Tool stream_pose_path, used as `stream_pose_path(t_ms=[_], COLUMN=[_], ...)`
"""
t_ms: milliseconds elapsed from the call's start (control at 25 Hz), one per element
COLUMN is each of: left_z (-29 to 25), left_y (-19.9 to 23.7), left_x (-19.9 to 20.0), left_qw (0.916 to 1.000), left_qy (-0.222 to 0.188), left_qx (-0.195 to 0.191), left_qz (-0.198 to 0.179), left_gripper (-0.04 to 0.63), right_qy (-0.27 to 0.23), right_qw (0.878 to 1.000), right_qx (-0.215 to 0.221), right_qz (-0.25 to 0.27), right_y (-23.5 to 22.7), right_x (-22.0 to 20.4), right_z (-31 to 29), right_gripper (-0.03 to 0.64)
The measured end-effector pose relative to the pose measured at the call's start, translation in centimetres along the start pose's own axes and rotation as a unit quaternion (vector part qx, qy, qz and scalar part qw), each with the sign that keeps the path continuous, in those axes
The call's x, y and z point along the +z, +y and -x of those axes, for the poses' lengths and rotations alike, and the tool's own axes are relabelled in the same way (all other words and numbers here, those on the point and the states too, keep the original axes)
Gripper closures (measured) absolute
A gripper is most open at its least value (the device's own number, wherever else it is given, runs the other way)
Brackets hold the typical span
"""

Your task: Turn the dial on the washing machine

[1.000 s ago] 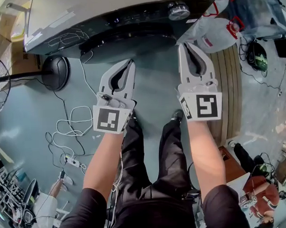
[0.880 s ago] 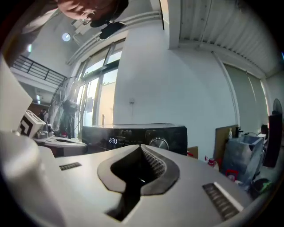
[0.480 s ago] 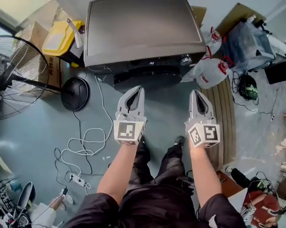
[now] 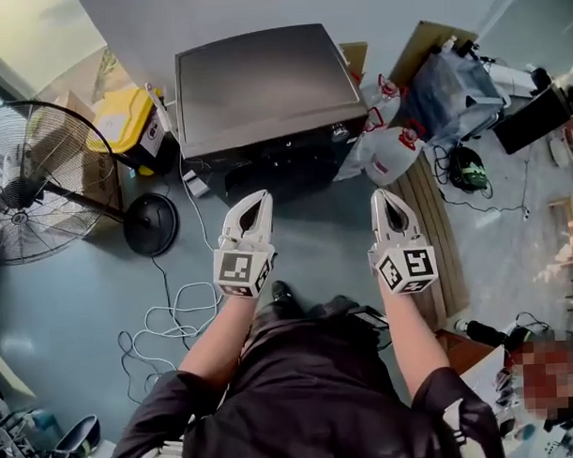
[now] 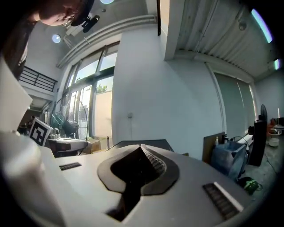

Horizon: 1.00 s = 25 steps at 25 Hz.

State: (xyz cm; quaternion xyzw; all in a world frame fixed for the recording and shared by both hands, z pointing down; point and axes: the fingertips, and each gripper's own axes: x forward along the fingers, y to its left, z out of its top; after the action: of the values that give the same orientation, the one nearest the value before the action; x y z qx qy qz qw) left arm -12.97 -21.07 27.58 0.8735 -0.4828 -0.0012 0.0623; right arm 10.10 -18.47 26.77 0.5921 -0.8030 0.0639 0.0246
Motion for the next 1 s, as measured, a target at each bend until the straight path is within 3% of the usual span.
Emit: stream_pose_path(t_ms=[120,440,720,1000], left_z=[3.0,11.9,20.7,27.6], left_y=[-1.7,-5.2,-9.6,-14.5], left_x=[1.7,6.4,7.1,5.4], left_qw=[1.0000,0.9992,0.9960,0.9958], left_qy=[0.001,-0.011,-0.013,0.001], left_qx=[-0.004,0.033,0.086,0.087], left_qz=[-0.003,-0.019,-0.020,-0.029], left_gripper=[0.578,0.580,0.580,0.580], right_qy=[-0.017,-0.057,-0.038,-0.050], right_qw=[1.000,0.998,0.998,0.996], right_qx=[0.000,0.021,0.051,0.073], right_qz=[0.005,-0.007,-0.009,-0.032], right_y=[1.1,2.4,1.4,1.6], right_x=[2.8,7.3,4.1,1.3], right_z=[3.7,14.2,23.7,30.7], right_gripper=[0.595,0.595,0.595,0.595])
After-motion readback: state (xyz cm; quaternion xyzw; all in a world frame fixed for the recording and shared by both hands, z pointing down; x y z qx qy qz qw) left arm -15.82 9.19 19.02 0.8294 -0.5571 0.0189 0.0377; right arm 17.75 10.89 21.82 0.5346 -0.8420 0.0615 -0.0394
